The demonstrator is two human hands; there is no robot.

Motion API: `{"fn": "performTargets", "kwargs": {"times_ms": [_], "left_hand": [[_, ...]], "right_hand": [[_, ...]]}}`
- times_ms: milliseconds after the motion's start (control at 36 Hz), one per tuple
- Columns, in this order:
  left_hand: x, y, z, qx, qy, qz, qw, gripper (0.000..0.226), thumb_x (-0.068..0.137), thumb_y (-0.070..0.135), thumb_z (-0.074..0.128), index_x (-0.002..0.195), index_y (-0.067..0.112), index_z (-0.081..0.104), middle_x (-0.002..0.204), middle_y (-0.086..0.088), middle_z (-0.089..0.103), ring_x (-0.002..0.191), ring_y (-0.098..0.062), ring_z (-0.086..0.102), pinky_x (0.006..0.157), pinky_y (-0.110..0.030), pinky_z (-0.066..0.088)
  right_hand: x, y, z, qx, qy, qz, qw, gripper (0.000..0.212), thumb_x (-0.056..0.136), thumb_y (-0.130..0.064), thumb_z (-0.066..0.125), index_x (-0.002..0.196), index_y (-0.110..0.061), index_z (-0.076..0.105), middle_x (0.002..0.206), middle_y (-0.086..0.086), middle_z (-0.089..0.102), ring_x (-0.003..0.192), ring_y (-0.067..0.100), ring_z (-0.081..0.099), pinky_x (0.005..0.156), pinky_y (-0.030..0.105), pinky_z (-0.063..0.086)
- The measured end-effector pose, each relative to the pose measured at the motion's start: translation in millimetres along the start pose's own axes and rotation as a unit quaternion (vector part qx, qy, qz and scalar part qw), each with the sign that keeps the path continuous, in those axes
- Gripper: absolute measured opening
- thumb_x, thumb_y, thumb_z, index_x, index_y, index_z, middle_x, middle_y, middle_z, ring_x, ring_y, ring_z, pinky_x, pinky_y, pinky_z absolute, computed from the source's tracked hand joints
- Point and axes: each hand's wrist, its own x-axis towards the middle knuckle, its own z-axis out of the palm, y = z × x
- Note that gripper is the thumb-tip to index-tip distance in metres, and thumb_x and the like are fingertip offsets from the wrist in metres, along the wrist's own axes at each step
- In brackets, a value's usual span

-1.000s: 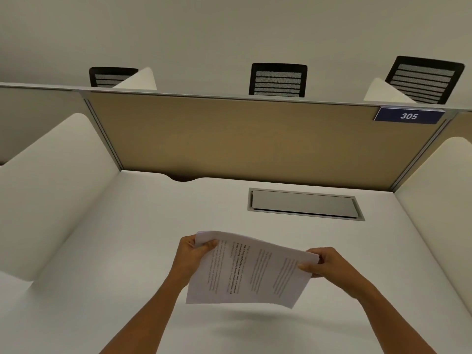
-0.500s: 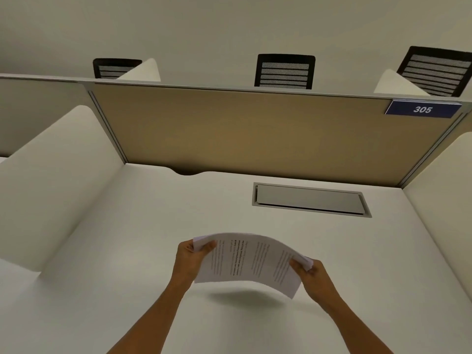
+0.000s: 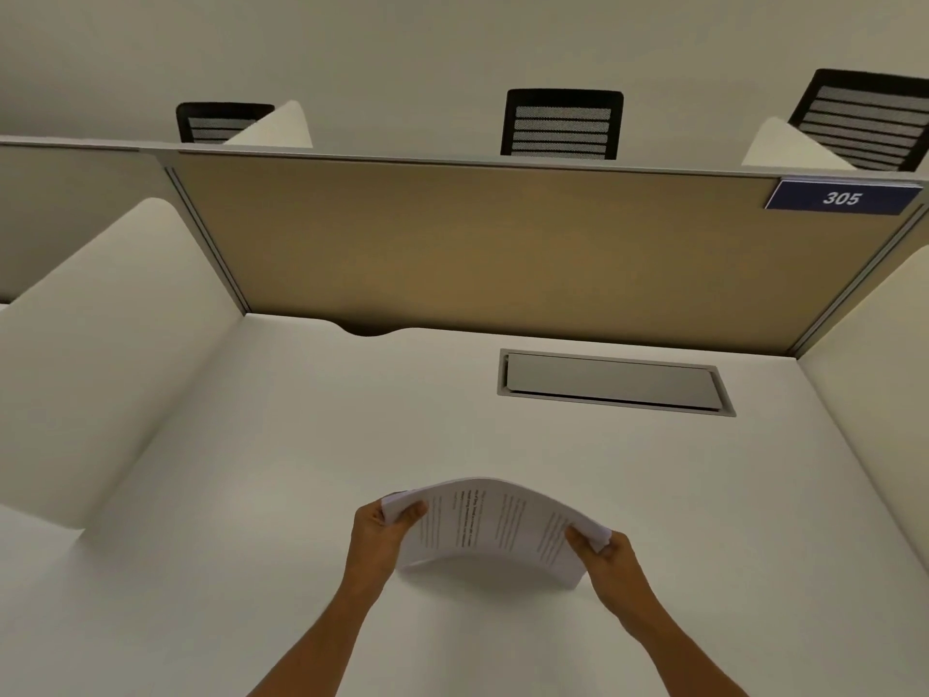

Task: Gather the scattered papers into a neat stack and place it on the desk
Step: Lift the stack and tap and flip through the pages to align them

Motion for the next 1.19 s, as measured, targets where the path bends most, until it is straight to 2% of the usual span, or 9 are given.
{"fn": "performTargets", "kwargs": {"times_ms": [111,250,361,528,722,917,1000,1083,1194], "left_hand": [[2,-9,-3,0.018,-0.002,-0.011,1.000,0.022,0.086,0.019,0.074,0.078,0.039,0.077,0.080,0.008,0.078,0.074,-0.010,0.071,0.064,-0.024,0.056],[7,-10,-6,0.039,-0.034,-0.009,0.999,0.016,0.086,0.014,0.074,0.093,0.028,0.074,0.083,0.003,0.079,0.082,-0.015,0.073,0.064,-0.022,0.059],[13,-12,-8,0.057,-0.045,-0.005,0.997,0.016,0.087,0.010,0.072,0.097,0.023,0.072,0.091,-0.004,0.077,0.086,-0.022,0.071,0.070,-0.027,0.059],[17,-14,-12,0.051,-0.042,-0.002,0.998,0.016,0.085,0.011,0.074,0.095,0.025,0.075,0.087,-0.004,0.079,0.081,-0.022,0.074,0.069,-0.031,0.061],[4,-28,-11,0.055,-0.059,-0.031,0.996,0.020,0.085,0.011,0.075,0.098,0.025,0.073,0.086,0.004,0.079,0.085,-0.012,0.074,0.064,-0.019,0.059],[2,-31,-10,0.064,-0.047,-0.007,0.997,0.022,0.085,0.011,0.074,0.093,0.032,0.074,0.084,0.008,0.079,0.081,-0.012,0.075,0.064,-0.021,0.060],[1,-29,-11,0.059,-0.051,0.002,0.997,0.026,0.085,0.010,0.073,0.092,0.034,0.075,0.085,0.013,0.079,0.082,-0.006,0.074,0.062,-0.016,0.058],[-1,-31,-11,0.067,-0.050,-0.004,0.997,0.024,0.085,0.012,0.074,0.092,0.034,0.074,0.084,0.011,0.079,0.081,-0.008,0.074,0.063,-0.017,0.059],[-3,-40,-8,0.076,-0.056,-0.016,0.995,0.022,0.087,0.012,0.072,0.101,0.028,0.071,0.087,0.007,0.077,0.084,-0.007,0.072,0.065,-0.017,0.058]], "right_hand": [[2,4,0,0.001,0.003,0.021,1.000,0.021,0.099,-0.026,0.058,0.094,-0.037,0.075,0.090,-0.009,0.078,0.084,0.005,0.073,0.064,0.015,0.056],[7,5,-1,-0.008,-0.002,0.030,1.000,0.017,0.100,-0.024,0.058,0.101,-0.032,0.073,0.090,-0.009,0.078,0.084,0.003,0.073,0.065,0.014,0.055],[9,7,-2,-0.019,-0.007,0.032,0.999,0.016,0.100,-0.025,0.057,0.105,-0.026,0.072,0.096,-0.001,0.077,0.090,0.012,0.072,0.067,0.018,0.056],[11,3,-6,-0.026,0.007,0.010,1.000,0.024,0.100,-0.020,0.058,0.096,-0.037,0.074,0.090,-0.010,0.077,0.085,0.005,0.071,0.071,0.020,0.055],[7,12,-3,-0.031,-0.001,0.029,0.999,0.022,0.097,-0.024,0.062,0.096,-0.043,0.071,0.094,-0.009,0.076,0.090,0.003,0.071,0.068,0.016,0.056],[6,12,-1,-0.028,0.011,0.031,0.999,0.019,0.098,-0.020,0.060,0.100,-0.036,0.070,0.095,-0.004,0.076,0.092,0.011,0.071,0.071,0.019,0.054],[3,12,-3,-0.026,0.017,0.030,0.999,0.025,0.099,-0.016,0.058,0.099,-0.038,0.070,0.091,-0.008,0.076,0.088,0.006,0.072,0.069,0.018,0.054],[1,16,-4,-0.026,0.019,0.038,0.999,0.023,0.098,-0.015,0.059,0.099,-0.036,0.070,0.088,-0.012,0.076,0.085,0.002,0.071,0.066,0.014,0.054],[0,25,-1,-0.038,-0.004,0.054,0.998,0.019,0.099,-0.019,0.058,0.103,-0.036,0.067,0.100,-0.003,0.075,0.096,0.012,0.070,0.076,0.020,0.054]]}}
